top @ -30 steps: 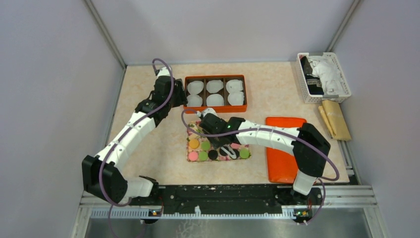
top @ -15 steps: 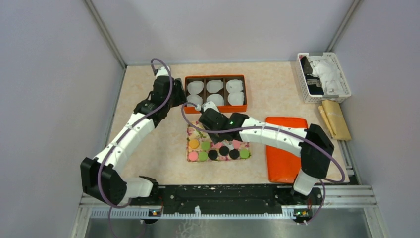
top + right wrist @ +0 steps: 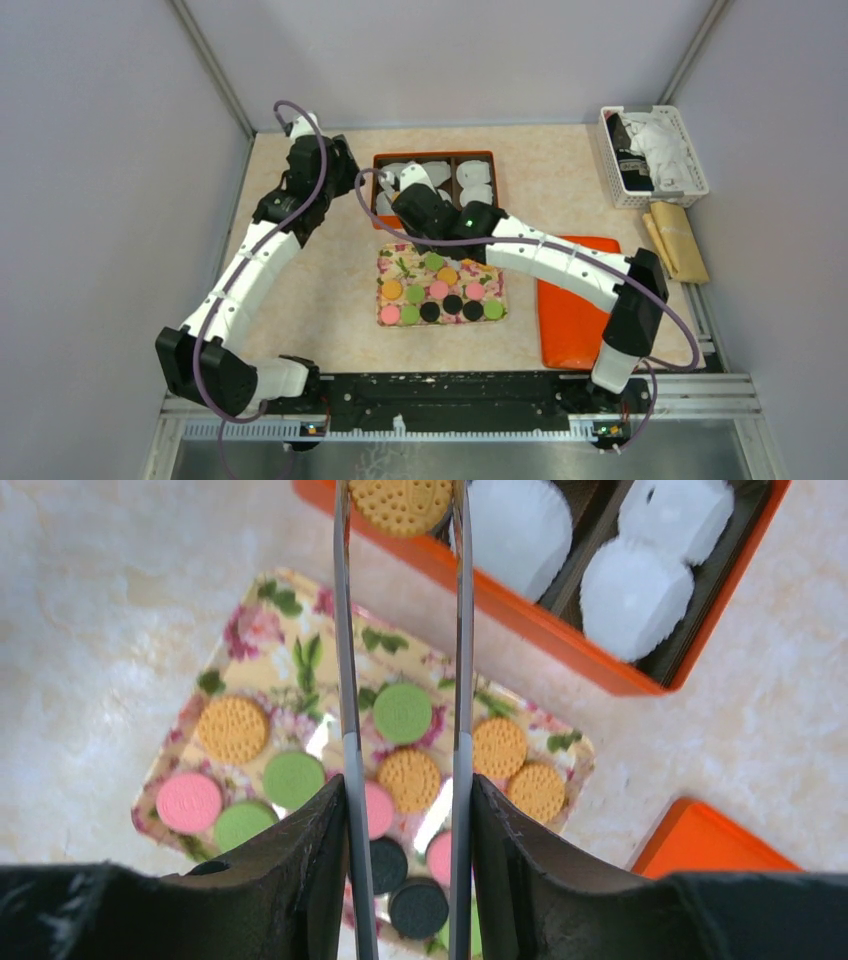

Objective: Pack the cookies

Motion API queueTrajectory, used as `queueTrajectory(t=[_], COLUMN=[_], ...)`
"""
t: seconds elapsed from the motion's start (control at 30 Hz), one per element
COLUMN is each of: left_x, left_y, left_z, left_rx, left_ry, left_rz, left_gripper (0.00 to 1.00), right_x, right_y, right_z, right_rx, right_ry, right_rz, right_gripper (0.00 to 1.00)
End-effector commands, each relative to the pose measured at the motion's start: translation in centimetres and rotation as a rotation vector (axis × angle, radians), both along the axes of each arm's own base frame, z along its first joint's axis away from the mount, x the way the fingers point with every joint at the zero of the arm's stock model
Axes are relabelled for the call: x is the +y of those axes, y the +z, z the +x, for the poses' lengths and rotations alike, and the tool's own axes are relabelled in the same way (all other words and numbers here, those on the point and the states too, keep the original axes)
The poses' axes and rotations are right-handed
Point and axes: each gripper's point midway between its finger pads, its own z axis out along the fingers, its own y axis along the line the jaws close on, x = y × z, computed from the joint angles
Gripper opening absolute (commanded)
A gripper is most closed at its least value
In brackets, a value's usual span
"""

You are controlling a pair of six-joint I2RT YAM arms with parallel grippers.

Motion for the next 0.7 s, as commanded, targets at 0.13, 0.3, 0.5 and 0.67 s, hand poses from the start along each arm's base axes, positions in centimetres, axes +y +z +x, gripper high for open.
queueTrajectory(t=[0.13,0.3,0.5,0.67], left_x=[0.7,0.6,1.0,1.0], left_y=[0.8,0.2,-0.2,-0.6], left_z=[0.1,-0.2,-0.3,-0.3], left_rx=[-0.006,-0.005,0.000,0.005], left_ry=[0.009,-0.009,0.000,-0.003], left_rz=[-0.048,-0.049,-0.028,-0.024], left_gripper=[0.71,0.72,0.72,0.72], right_x=[2.5,2.9,4.0,4.8], right_y=[2.8,1.6,0.3,-0.7], right_z=[8.0,11.9,14.9,15.9], right_rx=[-0.113,-0.114,-0.111,-0.109], right_ry=[-0.065,-0.088,-0.085,-0.075], right_rz=[0.044,0.013,0.004,-0.007], right_gripper=[0.00,0.00,0.00,0.00])
